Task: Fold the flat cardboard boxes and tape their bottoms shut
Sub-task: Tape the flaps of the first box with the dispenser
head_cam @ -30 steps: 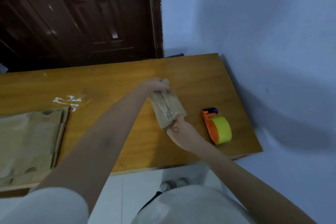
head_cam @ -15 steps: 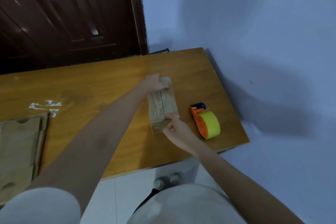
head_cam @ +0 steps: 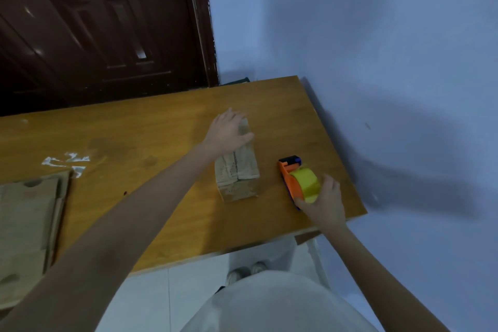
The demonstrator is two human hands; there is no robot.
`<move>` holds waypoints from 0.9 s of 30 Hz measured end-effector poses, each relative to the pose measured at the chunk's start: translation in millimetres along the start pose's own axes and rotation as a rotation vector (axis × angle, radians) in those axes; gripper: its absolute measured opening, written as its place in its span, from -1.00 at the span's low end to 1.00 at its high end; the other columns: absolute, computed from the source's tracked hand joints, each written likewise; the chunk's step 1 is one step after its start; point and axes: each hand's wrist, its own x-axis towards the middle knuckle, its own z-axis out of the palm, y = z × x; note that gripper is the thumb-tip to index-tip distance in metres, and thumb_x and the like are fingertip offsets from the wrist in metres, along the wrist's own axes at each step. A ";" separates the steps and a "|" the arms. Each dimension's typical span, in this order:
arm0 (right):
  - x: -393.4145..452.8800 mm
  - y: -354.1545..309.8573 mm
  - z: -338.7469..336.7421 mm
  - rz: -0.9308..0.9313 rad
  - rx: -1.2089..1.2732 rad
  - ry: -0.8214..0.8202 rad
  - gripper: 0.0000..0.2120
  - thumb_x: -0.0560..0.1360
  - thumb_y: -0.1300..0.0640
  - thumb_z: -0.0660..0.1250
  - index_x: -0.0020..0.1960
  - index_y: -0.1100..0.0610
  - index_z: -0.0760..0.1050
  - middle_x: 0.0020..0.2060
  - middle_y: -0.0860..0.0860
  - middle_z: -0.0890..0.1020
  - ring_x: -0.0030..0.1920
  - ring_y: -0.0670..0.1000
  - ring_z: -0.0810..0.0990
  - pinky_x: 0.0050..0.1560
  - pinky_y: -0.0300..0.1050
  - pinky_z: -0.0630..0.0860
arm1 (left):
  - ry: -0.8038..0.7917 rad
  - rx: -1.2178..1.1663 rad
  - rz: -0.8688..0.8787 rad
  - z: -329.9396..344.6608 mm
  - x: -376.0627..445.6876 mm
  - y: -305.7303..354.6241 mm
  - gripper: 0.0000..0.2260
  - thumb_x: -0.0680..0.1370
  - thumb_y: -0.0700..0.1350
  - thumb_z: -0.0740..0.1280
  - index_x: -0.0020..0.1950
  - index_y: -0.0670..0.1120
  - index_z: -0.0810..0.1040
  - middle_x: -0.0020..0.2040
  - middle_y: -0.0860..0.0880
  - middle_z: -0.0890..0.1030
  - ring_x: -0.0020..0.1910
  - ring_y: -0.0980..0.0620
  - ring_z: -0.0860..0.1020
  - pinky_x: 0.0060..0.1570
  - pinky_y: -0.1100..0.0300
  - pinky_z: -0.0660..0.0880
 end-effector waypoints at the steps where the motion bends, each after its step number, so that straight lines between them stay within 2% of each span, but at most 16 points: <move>1: -0.3 5.1 4.5 0.039 -0.011 -0.034 -0.15 0.32 -0.04 0.52 0.42 0.22 0.15 0.31 0.16 0.31 0.31 0.16 0.33 0.17 0.02 0.38 | 0.013 -0.005 0.020 1.5 -3.3 5.0 -0.43 0.57 0.13 0.21 0.50 -0.11 0.21 0.51 -0.09 0.21 0.52 -0.06 0.05 0.45 -0.02 0.01; 4: -0.5 15.4 19.5 0.102 -0.007 -0.079 -0.19 0.34 -0.07 0.50 0.38 0.21 0.15 0.27 0.15 0.35 0.24 0.16 0.41 0.05 0.02 0.44 | 0.012 0.006 0.059 5.3 -11.1 19.0 -0.44 0.56 0.13 0.22 0.49 -0.08 0.24 0.51 -0.08 0.21 0.52 -0.04 0.05 0.47 -0.04 0.00; 8: 1.5 20.3 31.5 0.094 0.012 0.024 -0.36 0.35 0.06 0.50 0.26 0.23 0.24 0.16 0.17 0.42 0.16 0.19 0.43 -0.01 0.03 0.45 | -0.007 0.021 0.058 13.6 -17.6 28.1 -0.48 0.55 0.14 0.22 0.46 -0.03 0.29 0.51 -0.06 0.21 0.52 -0.03 0.03 0.46 -0.07 -0.02; 12: 6.4 23.8 35.4 0.129 0.170 0.041 -0.38 0.35 0.21 0.48 0.28 0.22 0.22 0.15 0.16 0.39 0.15 0.17 0.42 0.03 0.05 0.45 | 0.002 -0.004 0.071 18.2 -26.7 32.7 -0.53 0.55 0.13 0.23 0.42 -0.01 0.35 0.50 -0.04 0.24 0.51 -0.02 0.07 0.45 -0.04 0.02; 15: 10.4 29.6 34.6 0.157 0.274 0.058 -0.48 0.35 0.22 0.49 0.19 0.22 0.30 0.03 0.10 0.39 0.05 0.13 0.44 -0.10 -0.05 0.37 | 0.010 -0.002 0.071 21.2 -33.6 32.6 -0.55 0.55 0.11 0.24 0.40 -0.02 0.37 0.48 -0.05 0.27 0.50 -0.02 0.11 0.46 -0.01 0.07; 18: 13.6 35.2 34.4 0.187 0.347 0.085 -0.63 0.33 0.18 0.50 0.01 0.17 0.38 -0.07 0.10 0.46 -0.05 0.12 0.48 -0.17 -0.09 0.35 | 0.024 -0.021 0.013 23.1 -40.9 27.6 -0.55 0.55 0.09 0.24 0.41 -0.05 0.37 0.48 -0.08 0.26 0.49 -0.05 0.14 0.45 -0.01 0.07; 20: 14.8 36.7 34.2 0.193 0.384 0.111 -0.66 0.31 0.19 0.51 -0.07 0.15 0.37 -0.13 0.11 0.48 -0.10 0.11 0.49 -0.21 -0.09 0.36 | 0.090 -0.006 -0.050 24.1 -46.9 21.3 -0.54 0.56 0.07 0.23 0.42 -0.07 0.34 0.46 -0.10 0.27 0.47 -0.07 0.16 0.43 0.01 0.07; 24: 13.5 33.9 30.9 0.162 0.430 0.157 -0.63 0.30 0.21 0.51 -0.22 0.08 0.28 -0.25 0.07 0.43 -0.22 0.10 0.44 -0.32 -0.13 0.28 | 0.217 -0.059 -0.277 27.4 -64.4 10.2 -0.57 0.59 0.03 0.19 0.41 -0.11 0.34 0.44 -0.16 0.29 0.42 -0.18 0.23 0.39 -0.05 0.17; 27: 13.0 27.3 26.0 0.081 0.429 0.175 -0.62 0.30 0.19 0.52 -0.22 0.13 0.29 -0.26 0.10 0.44 -0.25 0.13 0.44 -0.33 -0.08 0.36 | 0.278 -0.099 -0.271 30.7 -76.3 9.6 -0.60 0.59 0.00 0.22 0.37 -0.14 0.37 0.39 -0.17 0.33 0.39 -0.18 0.27 0.34 0.01 0.22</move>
